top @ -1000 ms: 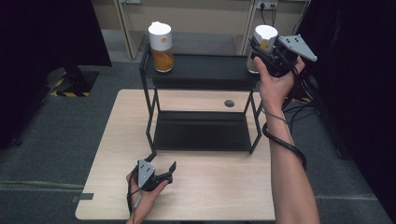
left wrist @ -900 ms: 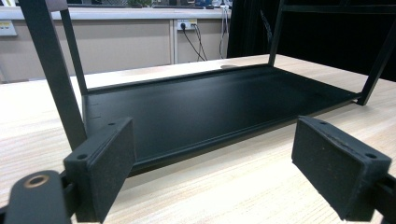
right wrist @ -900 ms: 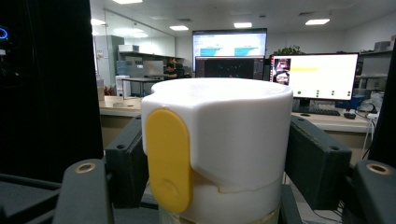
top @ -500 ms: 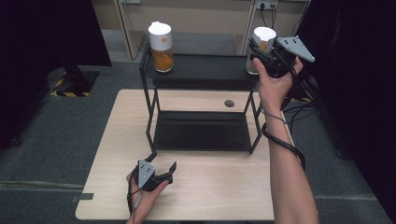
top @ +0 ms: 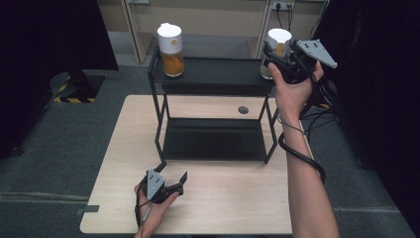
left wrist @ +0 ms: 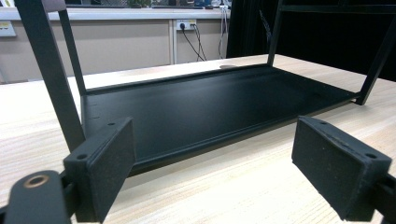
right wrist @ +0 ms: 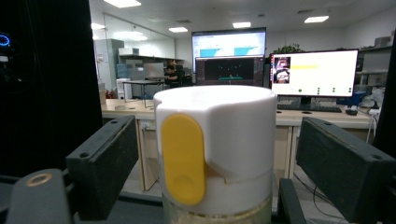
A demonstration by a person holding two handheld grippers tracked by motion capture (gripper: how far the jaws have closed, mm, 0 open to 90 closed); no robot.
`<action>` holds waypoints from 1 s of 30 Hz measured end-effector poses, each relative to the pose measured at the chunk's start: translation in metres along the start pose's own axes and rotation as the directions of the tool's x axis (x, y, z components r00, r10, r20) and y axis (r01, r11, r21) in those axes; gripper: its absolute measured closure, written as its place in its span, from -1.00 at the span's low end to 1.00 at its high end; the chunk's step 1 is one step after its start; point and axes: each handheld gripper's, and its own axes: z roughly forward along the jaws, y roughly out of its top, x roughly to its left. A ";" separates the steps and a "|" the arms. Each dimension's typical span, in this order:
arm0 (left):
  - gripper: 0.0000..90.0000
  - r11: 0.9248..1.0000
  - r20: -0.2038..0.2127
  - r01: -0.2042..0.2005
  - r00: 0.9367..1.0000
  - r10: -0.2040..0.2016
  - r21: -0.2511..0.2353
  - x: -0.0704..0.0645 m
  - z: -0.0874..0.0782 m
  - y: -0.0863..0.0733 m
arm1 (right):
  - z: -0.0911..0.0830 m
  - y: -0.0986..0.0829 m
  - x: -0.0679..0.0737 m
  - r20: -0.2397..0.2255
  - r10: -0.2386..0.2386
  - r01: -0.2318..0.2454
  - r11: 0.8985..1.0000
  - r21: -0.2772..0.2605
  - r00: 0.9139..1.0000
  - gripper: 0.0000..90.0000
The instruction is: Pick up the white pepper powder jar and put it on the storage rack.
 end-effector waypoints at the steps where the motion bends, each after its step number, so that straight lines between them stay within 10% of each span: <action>1: -0.71 1.000 0.000 0.000 1.000 0.000 0.000 0.000 0.000 0.000 | -0.001 0.000 0.000 -0.001 -0.001 0.001 1.000 0.003 1.000 -0.74; 30: -0.71 1.000 0.002 -0.006 1.000 0.006 0.003 -0.002 0.000 0.001 | -0.042 -0.024 -0.005 -0.079 -0.010 0.012 1.000 0.016 0.997 -0.85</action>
